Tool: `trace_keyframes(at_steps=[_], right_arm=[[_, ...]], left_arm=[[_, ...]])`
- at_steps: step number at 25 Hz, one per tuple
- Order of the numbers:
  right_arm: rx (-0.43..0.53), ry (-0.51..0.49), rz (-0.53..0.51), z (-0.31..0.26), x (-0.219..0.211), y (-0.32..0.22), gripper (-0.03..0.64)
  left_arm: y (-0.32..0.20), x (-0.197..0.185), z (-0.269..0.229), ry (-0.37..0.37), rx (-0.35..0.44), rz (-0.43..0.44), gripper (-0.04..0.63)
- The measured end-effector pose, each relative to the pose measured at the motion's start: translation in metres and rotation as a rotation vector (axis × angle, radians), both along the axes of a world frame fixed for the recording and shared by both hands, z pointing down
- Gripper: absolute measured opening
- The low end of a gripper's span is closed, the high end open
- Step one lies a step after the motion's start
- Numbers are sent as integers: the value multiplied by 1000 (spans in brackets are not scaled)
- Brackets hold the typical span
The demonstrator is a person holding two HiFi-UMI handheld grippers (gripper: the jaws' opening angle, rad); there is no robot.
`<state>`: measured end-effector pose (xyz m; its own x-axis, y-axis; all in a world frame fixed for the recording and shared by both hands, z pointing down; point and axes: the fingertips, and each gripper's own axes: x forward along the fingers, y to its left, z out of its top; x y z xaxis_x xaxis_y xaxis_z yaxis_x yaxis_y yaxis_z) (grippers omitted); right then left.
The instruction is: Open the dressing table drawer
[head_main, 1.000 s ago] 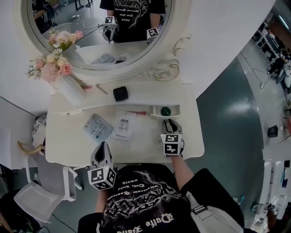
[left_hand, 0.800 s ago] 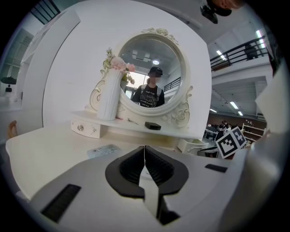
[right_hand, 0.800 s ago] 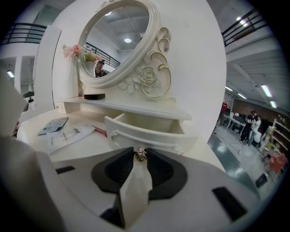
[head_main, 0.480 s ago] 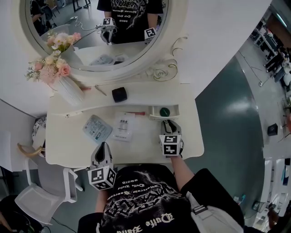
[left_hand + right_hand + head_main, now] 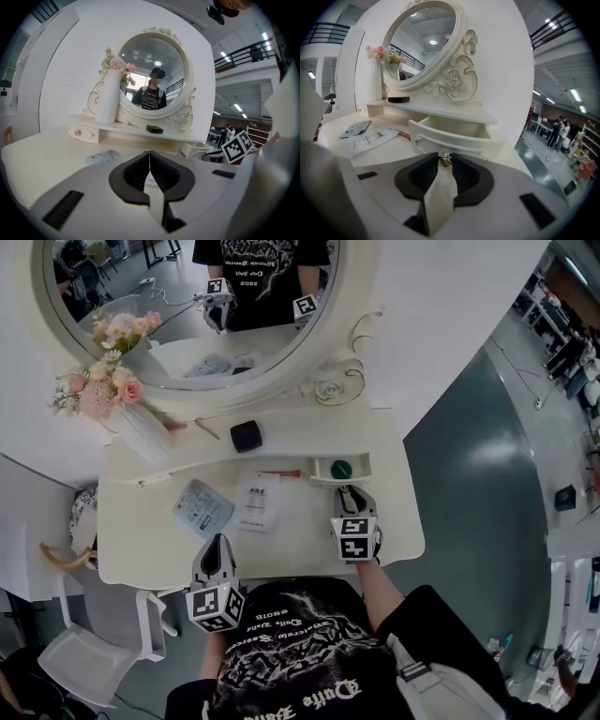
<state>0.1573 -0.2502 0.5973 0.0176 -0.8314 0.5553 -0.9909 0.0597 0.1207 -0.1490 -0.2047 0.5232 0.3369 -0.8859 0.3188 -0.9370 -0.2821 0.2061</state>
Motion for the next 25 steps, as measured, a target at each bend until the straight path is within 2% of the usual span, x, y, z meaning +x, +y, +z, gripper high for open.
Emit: trace_keyframes(at_steps=[10, 13, 17, 25], right_arm=[[35, -25, 0, 3, 1, 3, 103], [34, -64, 3, 6, 0, 8, 164], [27, -98, -4, 10, -1, 15, 204], [24, -152, -23, 6, -8, 22, 232]], left_arm=[[0, -1, 1, 8, -7, -9, 17], [1, -1, 2, 8, -7, -9, 17], [1, 0, 2, 11, -8, -9, 17], [2, 6, 2, 19, -8, 12, 17]])
